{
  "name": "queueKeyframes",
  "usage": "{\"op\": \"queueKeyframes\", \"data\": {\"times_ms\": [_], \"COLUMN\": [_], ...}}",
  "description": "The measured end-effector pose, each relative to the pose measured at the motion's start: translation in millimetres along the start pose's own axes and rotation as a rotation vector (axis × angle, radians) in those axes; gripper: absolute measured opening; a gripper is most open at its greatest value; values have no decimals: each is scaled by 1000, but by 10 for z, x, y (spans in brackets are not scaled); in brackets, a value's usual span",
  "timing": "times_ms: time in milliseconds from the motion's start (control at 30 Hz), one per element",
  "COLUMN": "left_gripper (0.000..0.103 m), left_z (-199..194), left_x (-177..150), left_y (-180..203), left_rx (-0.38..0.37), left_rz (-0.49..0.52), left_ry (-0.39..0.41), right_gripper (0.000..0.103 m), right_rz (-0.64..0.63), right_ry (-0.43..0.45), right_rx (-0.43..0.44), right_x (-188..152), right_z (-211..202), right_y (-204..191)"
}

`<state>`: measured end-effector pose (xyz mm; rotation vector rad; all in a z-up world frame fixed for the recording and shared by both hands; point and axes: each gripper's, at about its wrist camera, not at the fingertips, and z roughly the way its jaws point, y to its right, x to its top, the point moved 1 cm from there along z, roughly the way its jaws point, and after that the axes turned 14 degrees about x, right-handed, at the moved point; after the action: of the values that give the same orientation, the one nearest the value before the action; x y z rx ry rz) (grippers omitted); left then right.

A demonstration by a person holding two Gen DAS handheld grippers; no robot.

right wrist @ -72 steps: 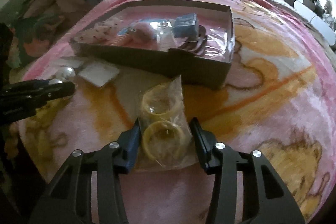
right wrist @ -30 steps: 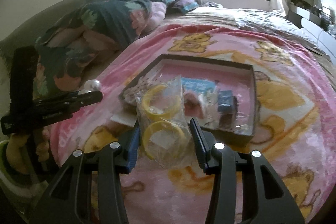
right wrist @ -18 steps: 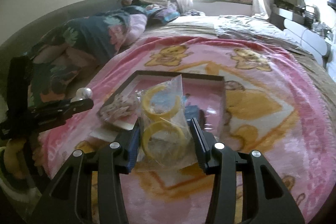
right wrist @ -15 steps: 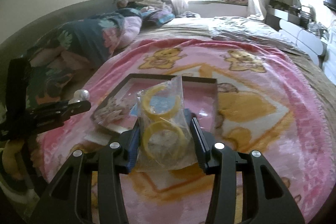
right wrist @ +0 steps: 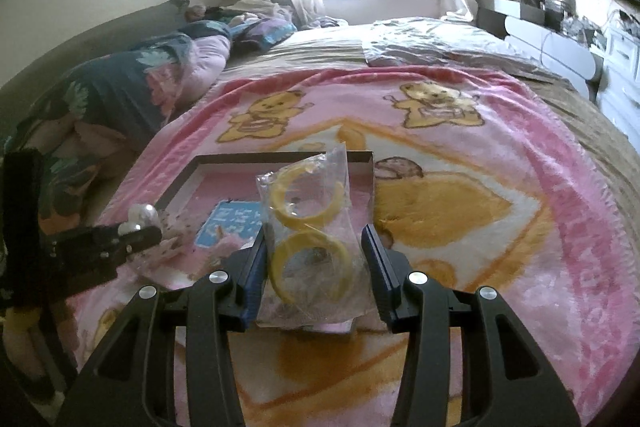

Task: Organize jewelry
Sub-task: 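Release the pearl clips in the tray with the left tool while the right tool drops the bag there, then withdraw both open tools from the tray toward the plastic packets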

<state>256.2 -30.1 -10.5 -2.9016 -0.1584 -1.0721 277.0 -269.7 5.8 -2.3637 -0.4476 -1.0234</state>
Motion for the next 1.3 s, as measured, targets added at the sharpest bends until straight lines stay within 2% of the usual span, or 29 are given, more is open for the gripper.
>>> {"op": "queueKeyframes", "data": {"times_ms": [167,333,567,700,767,833,1000,1100,1167,1300], "left_gripper": [33,33,33,35,35,37,47,57,67,85], "left_z": [190,339,429,392,370,321,167,40,-58,-308], "left_x": [-15,-58,-108,-98,-90,-85,-90,-94,-95,-105], "left_y": [31,0,-76,-121,-140,-170,-226,-251,-272,-325], "left_rx": [21,36,40,42,43,41,30,22,20,10], "left_rz": [17,22,7,2,-2,-9,-25,-33,-37,-53], "left_ry": [-29,-59,-82,-76,-73,-66,-52,-41,-27,6], "right_gripper": [44,44,49,72,76,87,94,95,99,99], "right_rz": [25,31,70,85,85,84,38,18,2,-22], "right_ry": [-33,-91,-104,-81,-71,-57,-30,-14,0,28], "right_rx": [-18,-23,-4,6,15,18,5,6,-1,-3], "right_x": [11,-129,-202,-200,-201,-211,-227,-225,-227,-220], "right_z": [274,543,656,599,534,451,210,77,-42,-260], "right_y": [108,157,211,214,192,148,-32,-126,-205,-335]}}
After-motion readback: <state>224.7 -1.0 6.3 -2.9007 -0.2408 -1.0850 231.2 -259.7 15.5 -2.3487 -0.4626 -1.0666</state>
